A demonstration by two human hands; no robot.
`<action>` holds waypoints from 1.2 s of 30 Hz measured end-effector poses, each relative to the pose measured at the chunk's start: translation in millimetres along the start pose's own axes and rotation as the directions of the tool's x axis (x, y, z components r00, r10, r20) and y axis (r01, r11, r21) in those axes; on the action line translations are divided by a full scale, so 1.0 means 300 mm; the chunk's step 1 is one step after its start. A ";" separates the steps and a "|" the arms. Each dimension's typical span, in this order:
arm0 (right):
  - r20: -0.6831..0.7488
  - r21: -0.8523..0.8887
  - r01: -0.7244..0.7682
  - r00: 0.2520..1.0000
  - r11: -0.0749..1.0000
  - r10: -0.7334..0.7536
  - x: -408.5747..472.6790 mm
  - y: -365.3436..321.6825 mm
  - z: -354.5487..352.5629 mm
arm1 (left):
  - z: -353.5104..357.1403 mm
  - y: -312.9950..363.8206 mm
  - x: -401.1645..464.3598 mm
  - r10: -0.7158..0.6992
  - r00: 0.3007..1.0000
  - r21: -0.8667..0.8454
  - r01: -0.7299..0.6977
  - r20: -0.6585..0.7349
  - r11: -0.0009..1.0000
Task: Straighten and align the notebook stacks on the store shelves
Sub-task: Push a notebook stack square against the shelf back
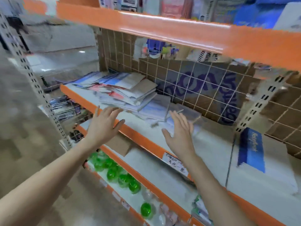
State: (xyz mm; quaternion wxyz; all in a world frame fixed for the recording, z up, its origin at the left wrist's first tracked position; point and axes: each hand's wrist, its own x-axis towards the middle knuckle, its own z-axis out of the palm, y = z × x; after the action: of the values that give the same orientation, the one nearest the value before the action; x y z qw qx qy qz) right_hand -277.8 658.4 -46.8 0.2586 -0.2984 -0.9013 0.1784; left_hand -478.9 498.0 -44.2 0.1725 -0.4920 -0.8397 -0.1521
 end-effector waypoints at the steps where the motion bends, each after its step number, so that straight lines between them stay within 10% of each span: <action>1: 0.012 -0.020 0.004 1.000 1.000 -0.004 0.036 -0.051 0.053 | 0.000 -0.083 0.000 -0.018 1.000 0.012 0.018 0.011 1.000; 11: 0.067 -0.088 -0.092 0.993 0.992 0.098 0.327 -0.372 0.366 | 0.028 -0.604 0.168 0.063 0.994 -0.036 -0.060 0.085 0.998; 36: 0.109 -0.416 -0.170 0.966 0.893 0.235 0.715 -0.458 0.587 | 0.252 -0.596 0.607 0.388 0.889 -0.080 -0.381 0.244 0.921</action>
State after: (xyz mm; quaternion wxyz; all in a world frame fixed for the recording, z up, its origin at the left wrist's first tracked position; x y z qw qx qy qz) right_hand -587.5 659.9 -45.7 0.0998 -0.4229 -0.8999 0.0377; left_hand -729.9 587.1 -46.9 0.0825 -0.6664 -0.7384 -0.0631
